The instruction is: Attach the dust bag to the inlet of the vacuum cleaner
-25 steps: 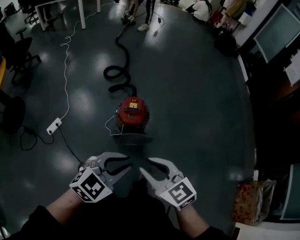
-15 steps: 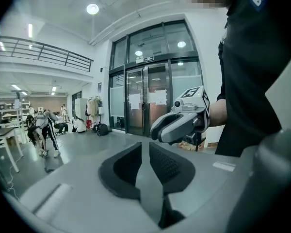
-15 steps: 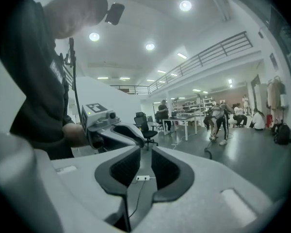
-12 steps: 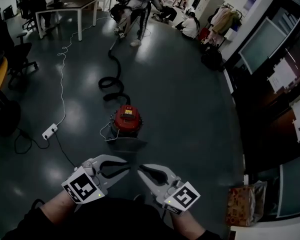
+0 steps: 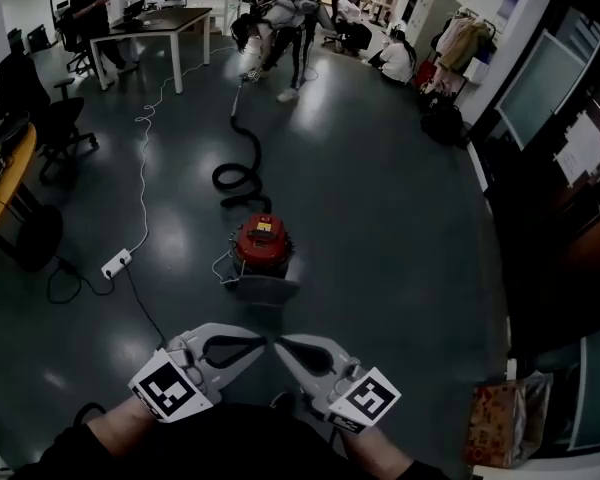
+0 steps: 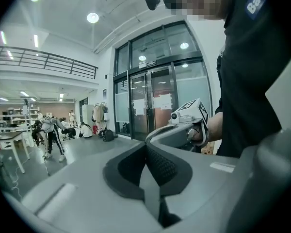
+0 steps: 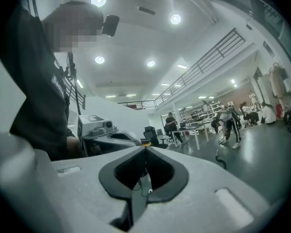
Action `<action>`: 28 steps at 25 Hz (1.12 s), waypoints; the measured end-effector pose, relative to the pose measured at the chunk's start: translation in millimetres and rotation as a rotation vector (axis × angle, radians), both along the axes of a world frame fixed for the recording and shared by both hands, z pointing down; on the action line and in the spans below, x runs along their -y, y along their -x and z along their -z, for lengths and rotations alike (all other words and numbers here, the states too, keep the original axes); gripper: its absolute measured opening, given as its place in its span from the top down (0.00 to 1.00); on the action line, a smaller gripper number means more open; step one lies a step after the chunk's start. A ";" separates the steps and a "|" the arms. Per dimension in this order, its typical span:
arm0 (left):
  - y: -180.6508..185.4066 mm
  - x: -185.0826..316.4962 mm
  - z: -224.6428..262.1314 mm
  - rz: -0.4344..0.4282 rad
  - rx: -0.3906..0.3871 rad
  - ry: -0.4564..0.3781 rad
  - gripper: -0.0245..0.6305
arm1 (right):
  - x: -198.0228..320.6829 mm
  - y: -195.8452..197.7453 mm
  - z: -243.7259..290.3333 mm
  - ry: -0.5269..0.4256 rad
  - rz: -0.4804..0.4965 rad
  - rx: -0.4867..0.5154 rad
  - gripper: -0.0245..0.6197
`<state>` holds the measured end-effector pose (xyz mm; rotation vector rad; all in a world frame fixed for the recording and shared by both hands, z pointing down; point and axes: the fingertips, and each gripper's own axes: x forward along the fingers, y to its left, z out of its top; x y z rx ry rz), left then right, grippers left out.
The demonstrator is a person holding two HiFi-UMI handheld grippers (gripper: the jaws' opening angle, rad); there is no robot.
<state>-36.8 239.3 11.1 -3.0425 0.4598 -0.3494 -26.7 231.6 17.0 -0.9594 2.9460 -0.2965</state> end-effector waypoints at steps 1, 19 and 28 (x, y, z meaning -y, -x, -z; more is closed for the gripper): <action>-0.9 -0.1 2.8 0.011 0.005 -0.007 0.96 | -1.6 -1.8 2.5 -0.010 0.009 0.001 0.96; 9.1 -9.6 5.0 0.064 -0.051 -0.017 0.96 | -24.3 8.5 16.4 -0.033 0.015 0.001 0.96; 17.4 -4.0 9.2 0.072 -0.044 -0.013 0.96 | -22.1 15.8 19.3 -0.038 0.018 -0.019 0.96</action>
